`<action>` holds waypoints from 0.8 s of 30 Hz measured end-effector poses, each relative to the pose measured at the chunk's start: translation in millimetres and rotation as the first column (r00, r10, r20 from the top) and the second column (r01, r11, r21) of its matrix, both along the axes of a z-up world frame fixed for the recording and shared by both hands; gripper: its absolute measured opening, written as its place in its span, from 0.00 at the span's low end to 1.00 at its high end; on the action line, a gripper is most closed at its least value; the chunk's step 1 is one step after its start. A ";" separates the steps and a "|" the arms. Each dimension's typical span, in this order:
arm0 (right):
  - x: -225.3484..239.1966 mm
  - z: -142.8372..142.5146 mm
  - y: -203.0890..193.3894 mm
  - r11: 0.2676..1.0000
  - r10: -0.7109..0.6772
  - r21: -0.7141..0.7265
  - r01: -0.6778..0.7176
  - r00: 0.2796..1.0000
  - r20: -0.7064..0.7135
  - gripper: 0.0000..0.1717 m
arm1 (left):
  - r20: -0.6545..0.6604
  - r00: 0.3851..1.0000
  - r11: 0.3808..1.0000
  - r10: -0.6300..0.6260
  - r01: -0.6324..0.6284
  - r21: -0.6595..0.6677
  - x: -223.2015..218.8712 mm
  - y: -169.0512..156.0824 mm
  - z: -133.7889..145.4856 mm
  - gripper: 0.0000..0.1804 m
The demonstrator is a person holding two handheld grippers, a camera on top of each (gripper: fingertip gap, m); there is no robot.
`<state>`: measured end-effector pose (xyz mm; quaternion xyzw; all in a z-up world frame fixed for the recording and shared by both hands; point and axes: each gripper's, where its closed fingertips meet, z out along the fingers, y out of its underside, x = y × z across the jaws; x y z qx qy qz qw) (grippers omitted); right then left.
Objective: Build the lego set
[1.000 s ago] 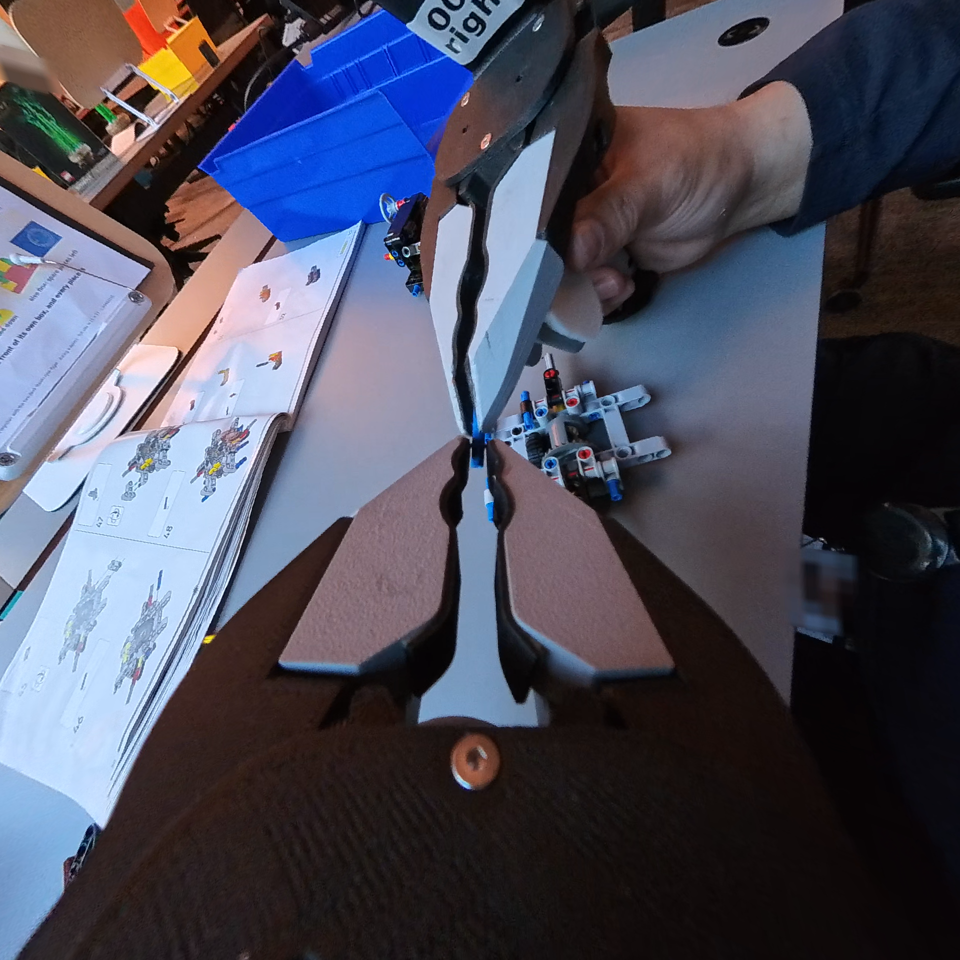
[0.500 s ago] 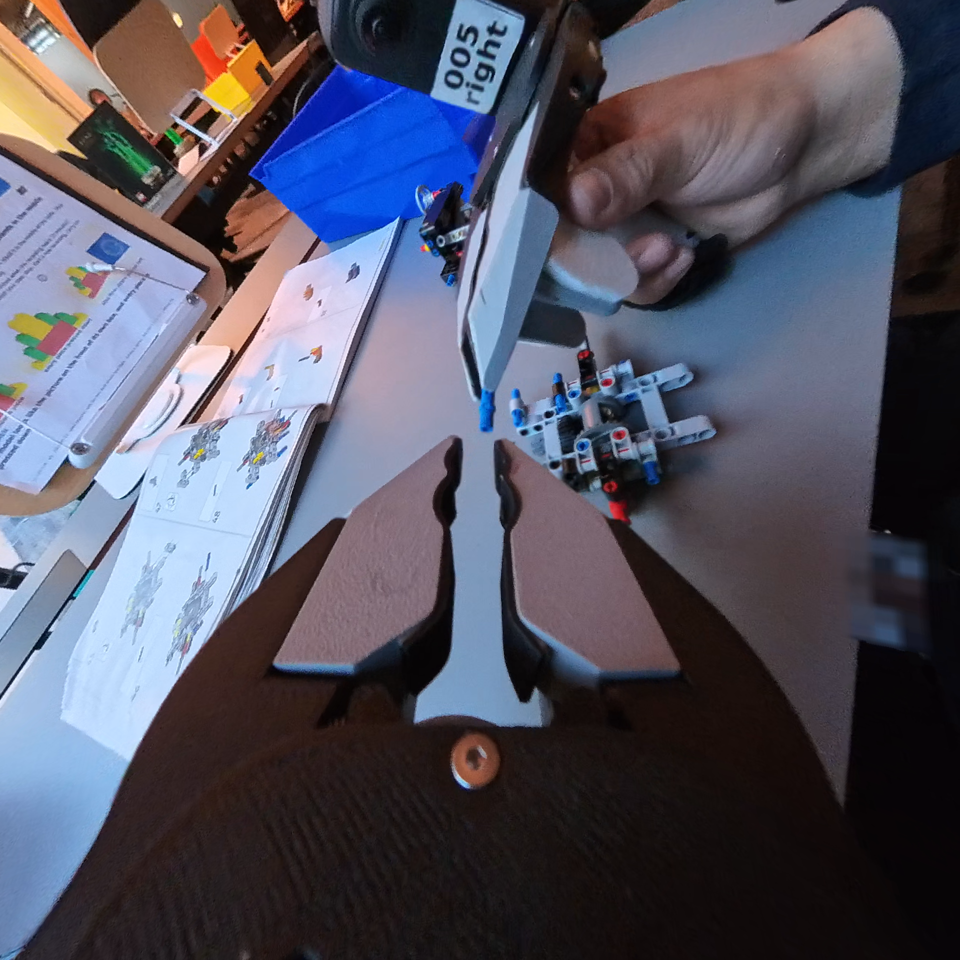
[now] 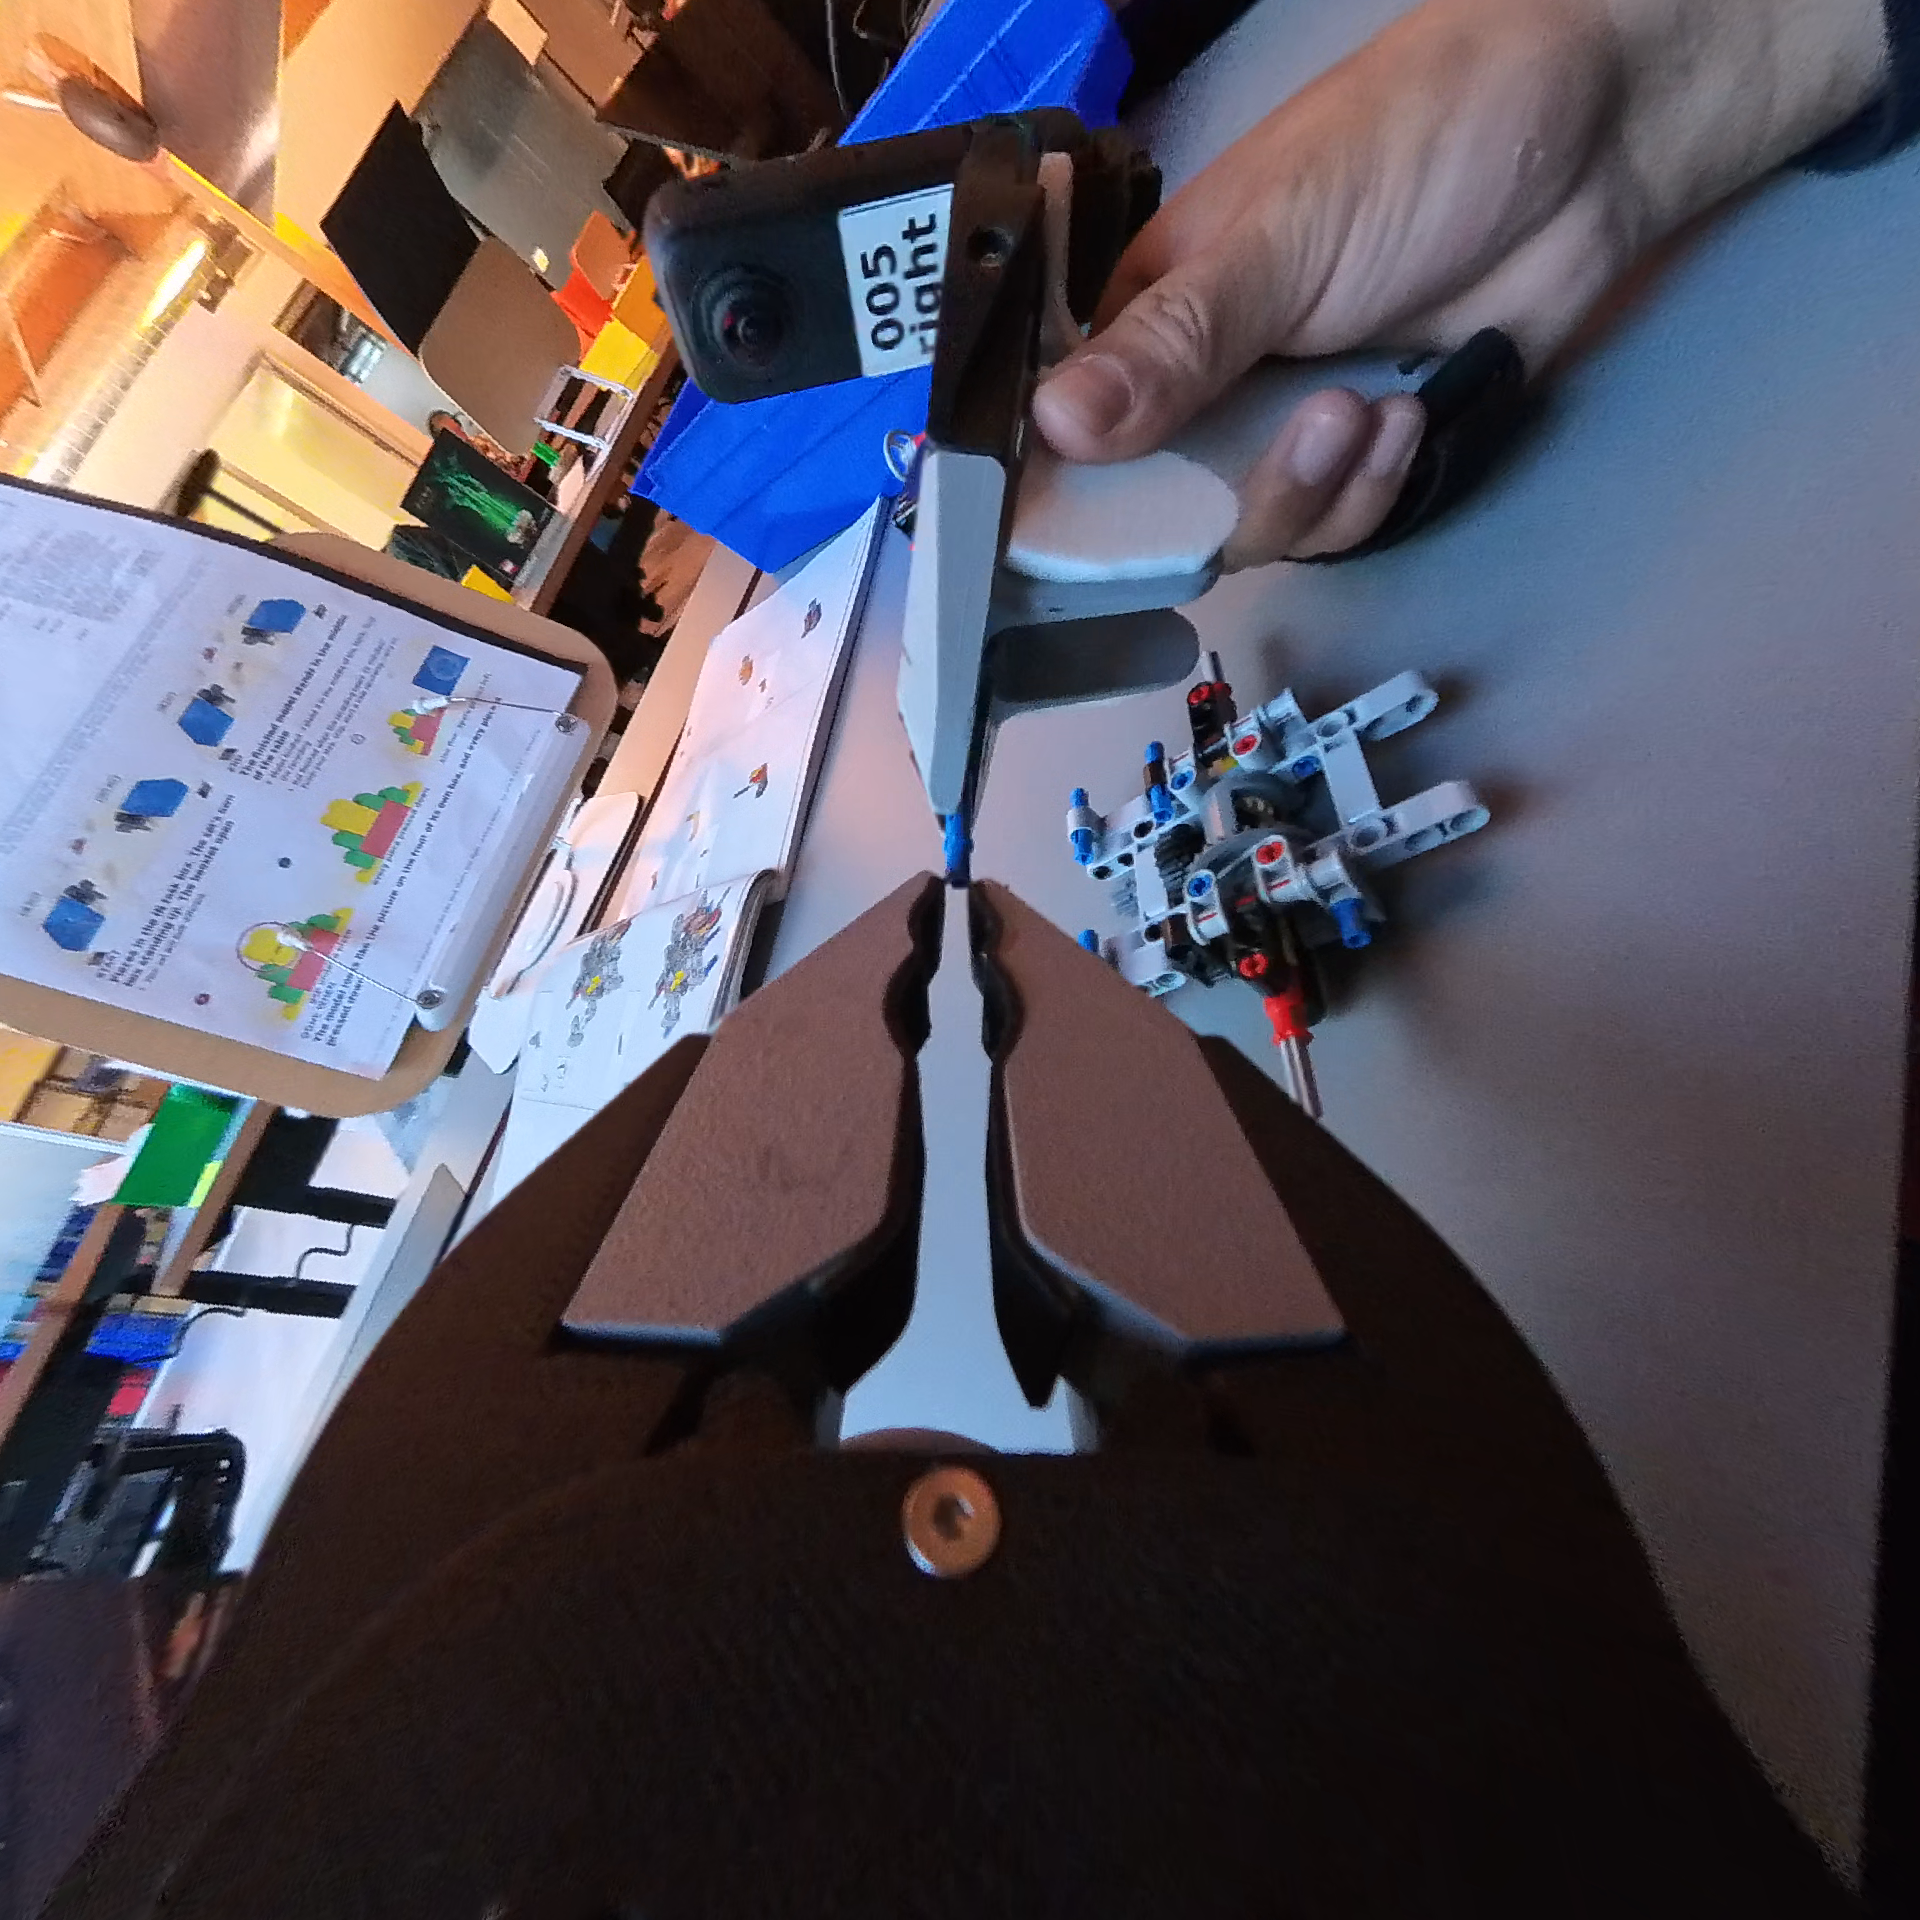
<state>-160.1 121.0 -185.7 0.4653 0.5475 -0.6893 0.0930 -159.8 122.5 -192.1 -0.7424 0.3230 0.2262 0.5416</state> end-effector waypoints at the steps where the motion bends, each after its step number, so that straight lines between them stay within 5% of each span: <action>1: 0.0 -0.6 0.1 1.000 0.000 0.000 0.000 1.000 0.006 0.00 | -0.015 1.000 1.000 0.002 -0.002 0.003 0.0 0.2 -0.5 0.01; 12: 0.6 -2.3 -0.5 0.995 0.031 -0.094 -0.024 0.996 0.081 0.00 | -0.117 0.993 0.999 0.025 -0.021 0.032 1.2 3.3 -0.2 0.07; 24: -0.1 -5.6 1.1 0.989 0.047 -0.147 -0.027 0.990 0.130 0.00 | -0.138 0.990 1.000 0.020 -0.017 0.024 1.0 3.4 -3.2 0.02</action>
